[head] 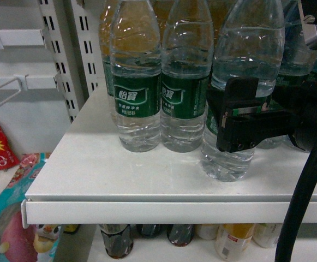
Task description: Move water from second to third shelf
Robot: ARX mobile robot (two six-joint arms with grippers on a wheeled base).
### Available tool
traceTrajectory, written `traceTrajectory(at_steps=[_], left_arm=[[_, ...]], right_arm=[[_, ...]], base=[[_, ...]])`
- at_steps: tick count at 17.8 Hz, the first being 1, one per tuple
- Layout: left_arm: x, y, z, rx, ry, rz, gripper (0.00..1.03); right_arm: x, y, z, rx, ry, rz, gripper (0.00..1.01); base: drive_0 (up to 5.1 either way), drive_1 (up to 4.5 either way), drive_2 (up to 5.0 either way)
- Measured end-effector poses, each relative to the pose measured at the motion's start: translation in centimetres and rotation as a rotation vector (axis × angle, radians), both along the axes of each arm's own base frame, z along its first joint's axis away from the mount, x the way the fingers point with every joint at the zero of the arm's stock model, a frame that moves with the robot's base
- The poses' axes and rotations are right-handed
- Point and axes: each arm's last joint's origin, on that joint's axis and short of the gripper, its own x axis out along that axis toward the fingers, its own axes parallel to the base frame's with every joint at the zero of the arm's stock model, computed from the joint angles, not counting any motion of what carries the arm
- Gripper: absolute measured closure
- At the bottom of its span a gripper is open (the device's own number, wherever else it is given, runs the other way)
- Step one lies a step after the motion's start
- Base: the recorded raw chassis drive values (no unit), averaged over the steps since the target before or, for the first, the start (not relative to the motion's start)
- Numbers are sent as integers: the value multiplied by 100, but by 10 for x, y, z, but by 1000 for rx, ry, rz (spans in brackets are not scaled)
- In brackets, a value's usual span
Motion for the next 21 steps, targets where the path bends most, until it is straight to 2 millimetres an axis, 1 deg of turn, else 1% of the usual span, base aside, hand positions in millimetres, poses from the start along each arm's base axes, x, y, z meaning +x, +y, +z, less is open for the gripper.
traceTrajectory(at_steps=[1, 7, 10, 13, 15, 18, 21], left_arm=[[0, 0, 0, 0, 0, 0, 5], [0, 0, 0, 0, 0, 0, 5], [0, 0, 0, 0, 0, 0, 5], [0, 0, 0, 0, 0, 0, 5], [0, 0, 0, 0, 0, 0, 5], [0, 0, 0, 0, 0, 0, 5], [0, 0, 0, 0, 0, 0, 5]], right_arm=[[0, 0, 1, 1, -3, 1, 4], [0, 0, 1, 1, -2, 2, 3], [-1, 0, 6, 5, -10, 3, 3], [-9, -4, 15, 15, -33, 8, 3], [-12, -8, 15, 18, -26, 10, 3], [-24, -15, 17, 23, -12, 16, 3], [-28, -17, 17, 26, 0, 18, 3]], base=[[0, 0, 0], [0, 0, 0], [0, 0, 0], [0, 0, 0], [0, 0, 0], [0, 0, 0], [0, 0, 0]])
